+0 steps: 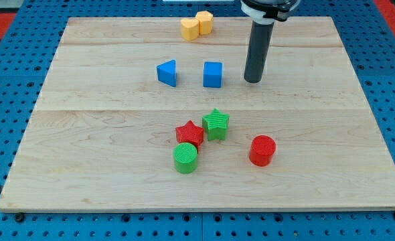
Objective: Place the green star above the red star
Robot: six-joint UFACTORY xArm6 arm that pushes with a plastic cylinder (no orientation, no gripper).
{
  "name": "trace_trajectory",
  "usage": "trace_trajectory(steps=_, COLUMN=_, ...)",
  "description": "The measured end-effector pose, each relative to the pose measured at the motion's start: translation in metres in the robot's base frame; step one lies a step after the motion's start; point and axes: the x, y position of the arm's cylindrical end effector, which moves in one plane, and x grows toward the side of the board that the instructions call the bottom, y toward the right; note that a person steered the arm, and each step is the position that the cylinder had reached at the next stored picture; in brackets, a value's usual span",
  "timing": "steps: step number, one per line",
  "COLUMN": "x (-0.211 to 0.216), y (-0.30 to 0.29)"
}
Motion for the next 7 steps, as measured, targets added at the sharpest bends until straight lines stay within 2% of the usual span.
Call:
trace_trajectory(steps=2, x=-0.006, y=0.0)
trace_trajectory(steps=3, x=0.006, y=-0.018)
trace_trajectory(steps=5, x=0.078, y=-0.004)
trace_trajectory(steps=6, x=0.107, y=-0.05)
trace_trajectory(steps=7, x=0.103, y=-0.074)
